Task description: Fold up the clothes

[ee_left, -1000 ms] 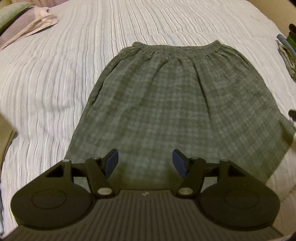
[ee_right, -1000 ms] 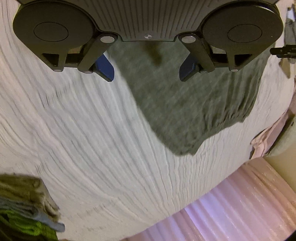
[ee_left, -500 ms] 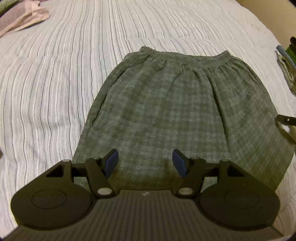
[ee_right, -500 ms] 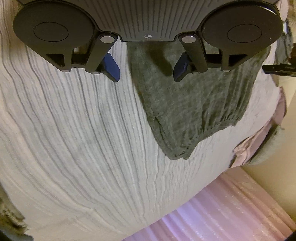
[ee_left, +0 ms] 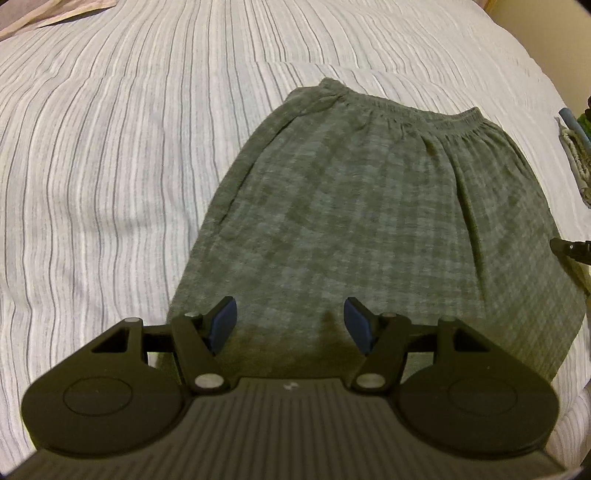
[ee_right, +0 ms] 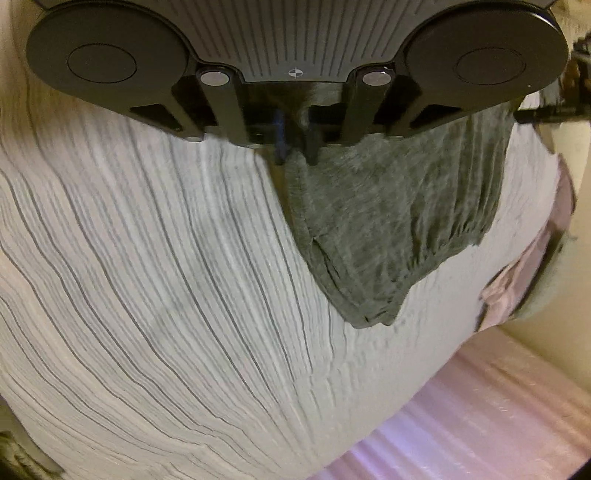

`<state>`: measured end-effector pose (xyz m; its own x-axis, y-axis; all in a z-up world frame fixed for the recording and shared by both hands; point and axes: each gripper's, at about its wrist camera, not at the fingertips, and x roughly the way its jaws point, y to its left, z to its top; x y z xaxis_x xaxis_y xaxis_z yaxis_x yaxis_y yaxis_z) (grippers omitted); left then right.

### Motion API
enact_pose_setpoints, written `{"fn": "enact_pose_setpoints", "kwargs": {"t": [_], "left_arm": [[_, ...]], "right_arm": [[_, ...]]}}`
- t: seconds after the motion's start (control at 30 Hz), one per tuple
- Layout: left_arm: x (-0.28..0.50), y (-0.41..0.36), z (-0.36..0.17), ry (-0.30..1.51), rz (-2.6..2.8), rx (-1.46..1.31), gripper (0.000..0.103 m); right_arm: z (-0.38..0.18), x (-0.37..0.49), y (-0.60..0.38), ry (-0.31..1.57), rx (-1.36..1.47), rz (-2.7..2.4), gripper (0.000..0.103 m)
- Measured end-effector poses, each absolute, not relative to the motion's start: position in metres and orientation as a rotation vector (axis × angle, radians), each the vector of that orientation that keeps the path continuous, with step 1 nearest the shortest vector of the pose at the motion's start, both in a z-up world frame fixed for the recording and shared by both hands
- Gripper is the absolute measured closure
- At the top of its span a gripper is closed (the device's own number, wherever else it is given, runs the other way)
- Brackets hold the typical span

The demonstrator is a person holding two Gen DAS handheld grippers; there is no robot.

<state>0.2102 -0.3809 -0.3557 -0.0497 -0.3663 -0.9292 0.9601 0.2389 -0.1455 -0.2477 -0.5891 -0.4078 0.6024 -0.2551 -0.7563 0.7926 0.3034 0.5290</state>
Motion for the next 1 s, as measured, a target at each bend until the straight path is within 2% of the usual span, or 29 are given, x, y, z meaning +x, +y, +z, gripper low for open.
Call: {"fn": "enact_pose_setpoints", "kwargs": {"t": [0.17,0.4,0.57,0.7,0.73,0.8,0.83,0.9,1.0], "left_arm": [[0.226,-0.37,-0.352,1.127,-1.244,0.688,0.042],[0.263,-0.343,-0.335,1.13,-1.265,0.639,0.043],[0.304,-0.307,-0.323,1.146,-1.248,0.584,0.042],[0.338,-0.274,-0.323,1.175,-1.212,0.552,0.043],[0.345,-0.266,-0.325,1.187,-1.197,0.551,0.043],[0.355,-0.253,-0.329,1.202,-1.174,0.549,0.044],[0.358,-0.247,-0.33,1.207,-1.169,0.545,0.044],[0.362,-0.239,-0.331,1.214,-1.17,0.532,0.044],[0.362,-0.233,-0.334,1.249,-1.19,0.503,0.052]], "right_arm": [[-0.36,-0.194,-0.561,0.72,0.942,-1.014,0.101],[-0.291,-0.033,-0.479,0.795,0.505,-1.101,0.101],[-0.279,0.091,-0.417,0.8,0.363,-0.97,0.101],[-0.304,0.169,-0.374,0.83,0.343,-0.855,0.1],[-0.316,0.183,-0.365,0.853,0.352,-0.83,0.096],[-0.342,0.202,-0.351,0.912,0.406,-0.794,0.022],[-0.349,0.207,-0.343,0.911,0.426,-0.785,0.017],[-0.351,0.196,-0.325,0.863,0.471,-0.786,0.017],[-0.352,0.155,-0.304,0.784,0.654,-0.804,0.017]]}}
